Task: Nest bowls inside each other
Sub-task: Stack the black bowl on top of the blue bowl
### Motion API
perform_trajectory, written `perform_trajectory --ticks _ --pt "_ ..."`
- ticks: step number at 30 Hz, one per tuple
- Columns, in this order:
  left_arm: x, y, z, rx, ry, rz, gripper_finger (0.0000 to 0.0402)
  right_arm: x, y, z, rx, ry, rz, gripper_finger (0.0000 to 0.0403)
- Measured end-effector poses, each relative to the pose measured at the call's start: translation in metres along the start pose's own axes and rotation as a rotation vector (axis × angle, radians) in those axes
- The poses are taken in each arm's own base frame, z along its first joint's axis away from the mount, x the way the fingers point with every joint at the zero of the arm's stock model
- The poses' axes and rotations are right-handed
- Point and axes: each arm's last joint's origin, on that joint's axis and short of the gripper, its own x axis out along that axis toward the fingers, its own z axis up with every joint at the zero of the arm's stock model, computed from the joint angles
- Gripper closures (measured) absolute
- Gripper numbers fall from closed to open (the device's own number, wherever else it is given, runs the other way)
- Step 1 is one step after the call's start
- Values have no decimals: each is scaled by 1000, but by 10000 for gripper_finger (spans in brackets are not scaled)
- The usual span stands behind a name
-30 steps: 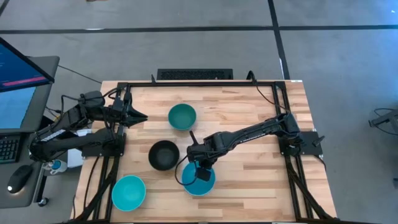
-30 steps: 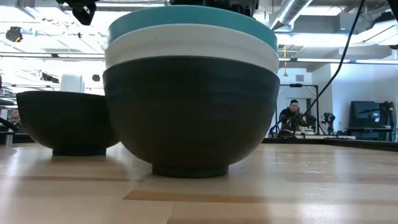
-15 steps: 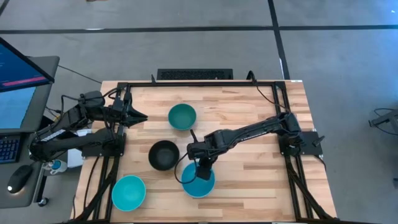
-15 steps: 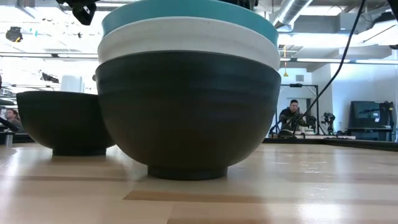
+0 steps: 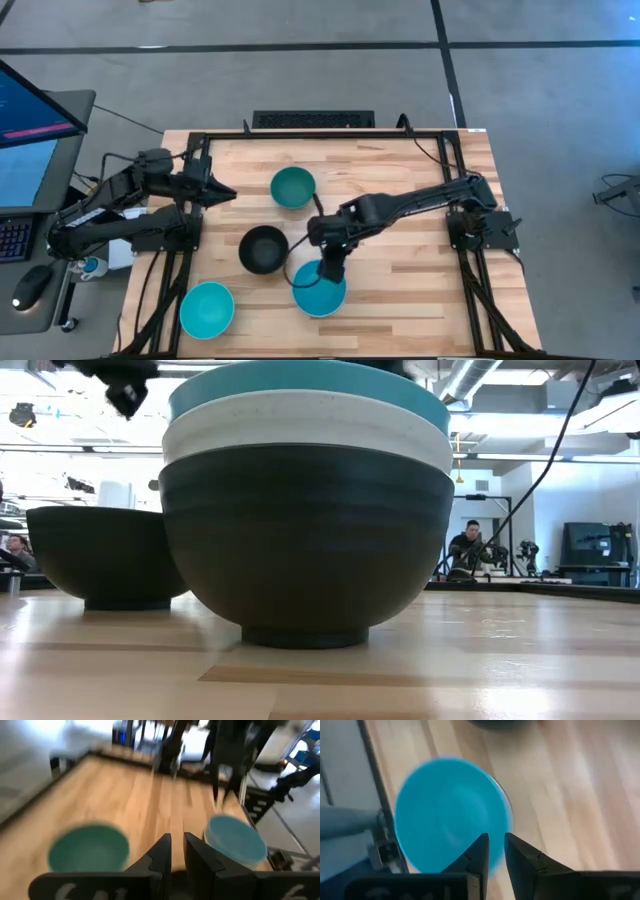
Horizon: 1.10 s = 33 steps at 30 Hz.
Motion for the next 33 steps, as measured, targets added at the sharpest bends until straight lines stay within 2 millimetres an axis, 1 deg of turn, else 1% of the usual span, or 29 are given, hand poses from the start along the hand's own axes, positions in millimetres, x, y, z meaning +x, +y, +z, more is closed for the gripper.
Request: perform_trajectory --ticks 3,5,7,9,11,14,17,21,24,26,29,33 --pt "0 1 -10 -73 102 14 361 -18 2 6 -14 -86 -40 320" --pt "-1 1 -15 -106 142 14 361 -28 -4 2 -28 -80 -133 320" --pt "-2 1 -19 -139 184 19 361 -36 -9 4 -37 -129 -196 320" --pt "-2 0 -21 -167 206 17 361 -40 -18 0 -57 -88 -264 320" --pt "-2 -1 -22 -191 223 13 361 -41 -23 4 -90 -97 -281 320" --pt "-1 -3 -23 -202 230 -10 361 -38 -34 6 -128 -54 -310 320" --pt "-1 -7 -23 -199 251 -84 361 -40 -47 13 -134 -52 -323 320" --pt "0 -13 -25 -161 282 -179 361 -43 -67 21 -96 -59 -343 320" --pt "0 -18 -26 -124 302 -227 361 -45 -78 25 -64 -63 -352 320" --pt "0 -20 -27 -107 315 -231 361 -46 -80 26 -85 -60 -354 320" --pt "1 -21 -32 -79 353 -189 361 -45 -78 27 -132 -66 -347 320" --pt "13 -21 -48 -75 393 -186 361 -44 -72 25 -166 -58 -338 320"
